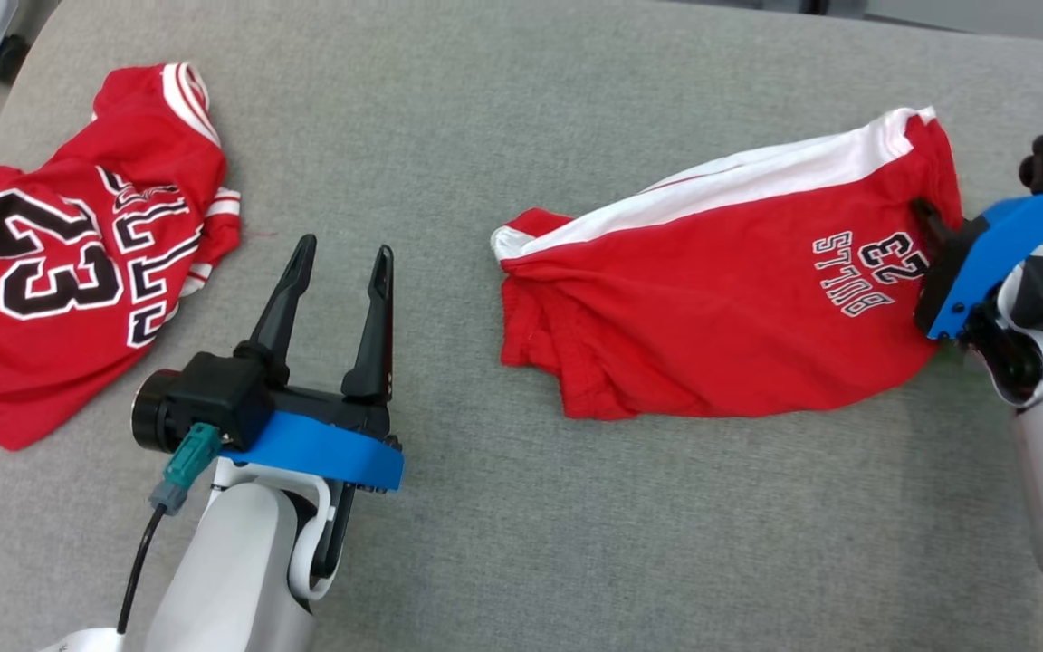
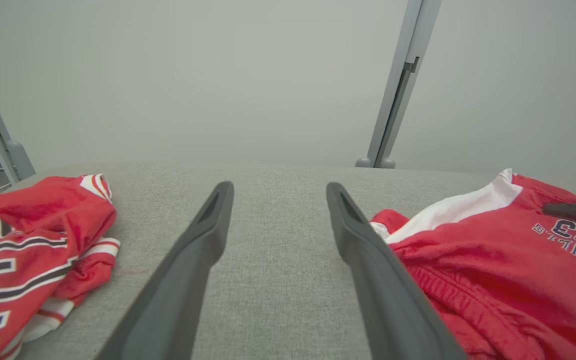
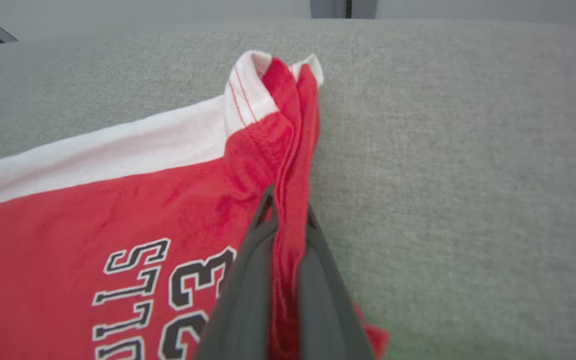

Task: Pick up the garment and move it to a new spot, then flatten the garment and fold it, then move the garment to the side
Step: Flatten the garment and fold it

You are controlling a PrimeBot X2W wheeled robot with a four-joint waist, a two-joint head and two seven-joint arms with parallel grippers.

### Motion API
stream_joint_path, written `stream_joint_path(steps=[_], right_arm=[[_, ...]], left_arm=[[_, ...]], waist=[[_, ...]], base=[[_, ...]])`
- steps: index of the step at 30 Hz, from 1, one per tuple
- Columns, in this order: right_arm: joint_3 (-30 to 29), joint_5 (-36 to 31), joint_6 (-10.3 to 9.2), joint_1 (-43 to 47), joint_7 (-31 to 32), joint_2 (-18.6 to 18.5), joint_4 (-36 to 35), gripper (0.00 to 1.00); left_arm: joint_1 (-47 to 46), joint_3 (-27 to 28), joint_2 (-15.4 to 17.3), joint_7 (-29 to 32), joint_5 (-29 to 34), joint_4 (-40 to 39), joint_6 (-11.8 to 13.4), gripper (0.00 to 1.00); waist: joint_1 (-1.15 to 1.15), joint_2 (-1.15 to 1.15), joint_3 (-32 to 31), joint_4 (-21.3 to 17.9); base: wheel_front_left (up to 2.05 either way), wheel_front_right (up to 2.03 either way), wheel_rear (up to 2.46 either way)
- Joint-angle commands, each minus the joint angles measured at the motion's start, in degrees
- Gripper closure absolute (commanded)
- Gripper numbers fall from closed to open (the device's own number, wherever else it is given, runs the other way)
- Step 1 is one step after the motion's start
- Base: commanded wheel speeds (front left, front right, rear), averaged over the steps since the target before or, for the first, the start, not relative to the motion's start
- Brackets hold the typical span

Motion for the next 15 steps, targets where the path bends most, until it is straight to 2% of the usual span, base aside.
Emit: stream_joint_path(steps=[1,7,15], right_arm=[[-0.2,1.0,0.03,1.4,-1.0,-0.7,-1.2,1.0],[-2.6,1.9,0.03,6.9,-2.8,-2.7,-5.7,1.0],[-10.5,0.6,0.03,13.9,-2.3,-4.4,-9.8,1.0]], left_arm=[[0.7,-0.1,0.3,-0.3,0.7,0.3,-0.4,0.0],[1.5,1.4,1.8,-0.3,1.0,1.9,-0.6,0.0],[3.4,1.4,1.5,-0.3,1.1,2.2,-0.8,0.0]], waist=[[0.0,0.0,-1.2,-1.2],[0.0,0.0,-4.6,-3.9],[0.0,0.0,-8.5,-5.8]], base=[[0.0,0.0,0.0],[0.0,0.0,0.0],[0.0,0.0,0.0]])
